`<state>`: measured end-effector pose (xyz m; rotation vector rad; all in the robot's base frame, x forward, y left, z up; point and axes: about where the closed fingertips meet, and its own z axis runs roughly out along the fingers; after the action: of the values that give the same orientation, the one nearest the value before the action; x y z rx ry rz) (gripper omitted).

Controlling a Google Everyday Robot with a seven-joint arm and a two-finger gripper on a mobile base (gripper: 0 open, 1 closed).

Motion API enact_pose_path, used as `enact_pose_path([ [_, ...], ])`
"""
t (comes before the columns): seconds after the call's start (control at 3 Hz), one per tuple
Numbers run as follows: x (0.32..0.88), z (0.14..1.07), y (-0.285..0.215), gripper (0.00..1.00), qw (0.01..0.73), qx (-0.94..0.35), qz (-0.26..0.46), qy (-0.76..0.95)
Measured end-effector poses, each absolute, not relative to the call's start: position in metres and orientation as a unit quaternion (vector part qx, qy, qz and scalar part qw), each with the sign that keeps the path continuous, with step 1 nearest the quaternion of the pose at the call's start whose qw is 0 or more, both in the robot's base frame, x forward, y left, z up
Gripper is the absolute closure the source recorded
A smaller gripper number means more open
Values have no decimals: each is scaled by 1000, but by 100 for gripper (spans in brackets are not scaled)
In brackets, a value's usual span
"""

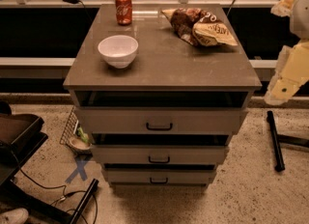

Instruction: Pick brown chip bag

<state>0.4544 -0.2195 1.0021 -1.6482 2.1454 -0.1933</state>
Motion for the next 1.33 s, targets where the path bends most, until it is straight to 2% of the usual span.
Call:
enact_pose_path([
  [1.0,627,1038,-275,0,438,-417,-77,793],
  [1.33,651,1038,-285,0,454,-351,-88,814],
])
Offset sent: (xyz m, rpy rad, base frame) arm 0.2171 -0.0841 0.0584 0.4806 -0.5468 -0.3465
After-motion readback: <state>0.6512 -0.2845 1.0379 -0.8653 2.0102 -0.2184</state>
